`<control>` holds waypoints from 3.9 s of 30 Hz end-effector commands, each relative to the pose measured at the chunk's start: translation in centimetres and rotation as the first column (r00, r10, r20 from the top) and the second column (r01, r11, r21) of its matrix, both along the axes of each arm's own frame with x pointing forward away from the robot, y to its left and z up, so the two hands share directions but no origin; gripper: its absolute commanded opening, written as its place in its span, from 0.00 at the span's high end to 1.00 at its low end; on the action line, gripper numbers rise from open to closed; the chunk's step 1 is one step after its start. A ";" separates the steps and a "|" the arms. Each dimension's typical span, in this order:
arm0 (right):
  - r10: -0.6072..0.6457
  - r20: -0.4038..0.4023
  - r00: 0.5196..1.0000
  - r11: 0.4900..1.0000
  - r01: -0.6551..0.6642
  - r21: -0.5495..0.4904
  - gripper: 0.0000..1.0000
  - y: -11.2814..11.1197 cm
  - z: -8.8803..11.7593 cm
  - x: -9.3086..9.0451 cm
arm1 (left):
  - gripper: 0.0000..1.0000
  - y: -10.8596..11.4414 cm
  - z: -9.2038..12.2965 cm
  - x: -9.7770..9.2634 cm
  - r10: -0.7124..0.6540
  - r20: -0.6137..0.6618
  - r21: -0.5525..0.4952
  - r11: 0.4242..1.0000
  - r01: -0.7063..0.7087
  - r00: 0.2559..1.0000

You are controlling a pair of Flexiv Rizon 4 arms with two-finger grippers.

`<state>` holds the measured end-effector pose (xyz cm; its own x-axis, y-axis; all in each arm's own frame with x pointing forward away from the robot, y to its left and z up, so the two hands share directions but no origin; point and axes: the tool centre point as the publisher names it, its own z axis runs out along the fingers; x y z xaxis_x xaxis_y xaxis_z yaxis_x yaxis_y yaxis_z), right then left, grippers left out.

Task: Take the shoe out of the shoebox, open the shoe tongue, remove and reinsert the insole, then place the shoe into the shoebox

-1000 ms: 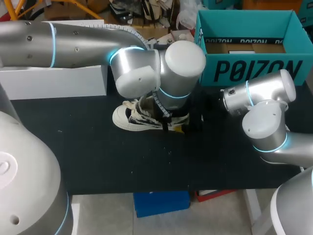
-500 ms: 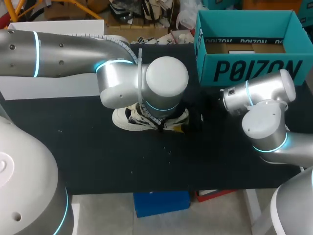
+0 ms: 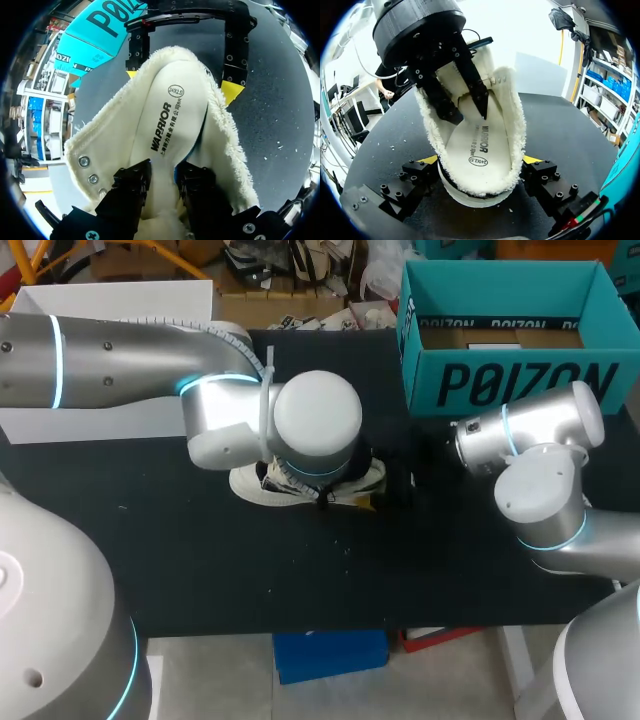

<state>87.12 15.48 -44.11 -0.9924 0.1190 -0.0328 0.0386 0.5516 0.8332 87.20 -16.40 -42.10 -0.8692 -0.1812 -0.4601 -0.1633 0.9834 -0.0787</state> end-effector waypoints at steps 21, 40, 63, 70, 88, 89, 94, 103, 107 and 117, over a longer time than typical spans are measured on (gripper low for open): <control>-0.001 -0.003 1.000 1.000 0.001 -0.005 1.00 -0.3 -0.1 0.1 | 1.00 0.0 -5.6 1.1 -0.118 -0.198 -0.129 0.987 0.093 0.973; -0.001 -0.003 1.000 1.000 0.001 -0.005 1.00 -0.3 -0.1 0.1 | 1.00 -0.7 -1.5 -0.6 -0.227 -0.322 -0.305 0.944 0.126 0.919; -0.001 -0.003 1.000 1.000 0.001 -0.005 1.00 -0.3 -0.1 0.1 | 1.00 -1.4 3.6 -1.6 -0.294 -0.324 -0.385 0.909 0.158 0.899; -0.001 -0.003 1.000 1.000 0.001 -0.005 1.00 -0.3 -0.1 0.1 | 1.00 -1.5 4.3 -1.9 -0.308 -0.319 -0.401 0.901 0.167 0.896; -0.001 -0.003 1.000 1.000 0.001 -0.005 1.00 -0.3 -0.1 0.1 | 1.00 -3.1 3.7 -1.4 -0.356 -0.283 -0.380 0.894 0.237 0.890; -0.001 -0.003 1.000 1.000 0.001 -0.005 1.00 -0.3 -0.1 0.1 | 1.00 -3.3 3.7 -1.4 -0.364 -0.269 -0.371 0.894 0.252 0.892; -0.001 -0.003 1.000 1.000 0.001 -0.005 1.00 -0.3 -0.1 0.1 | 0.76 -4.1 3.2 -1.5 -0.399 -0.261 -0.350 0.888 0.299 0.879; -0.001 -0.003 1.000 1.000 0.001 -0.005 1.00 -0.3 -0.1 0.1 | 0.62 -5.0 2.8 -1.3 -0.408 -0.224 -0.308 0.891 0.333 0.885; -0.001 -0.003 1.000 1.000 0.001 -0.005 1.00 -0.3 -0.1 0.1 | 0.62 -6.0 2.5 -1.3 -0.421 -0.210 -0.290 0.889 0.355 0.882; -0.001 -0.003 1.000 1.000 0.001 -0.005 1.00 -0.3 -0.1 0.1 | 0.65 -7.4 2.2 -0.4 -0.436 -0.187 -0.264 0.886 0.382 0.880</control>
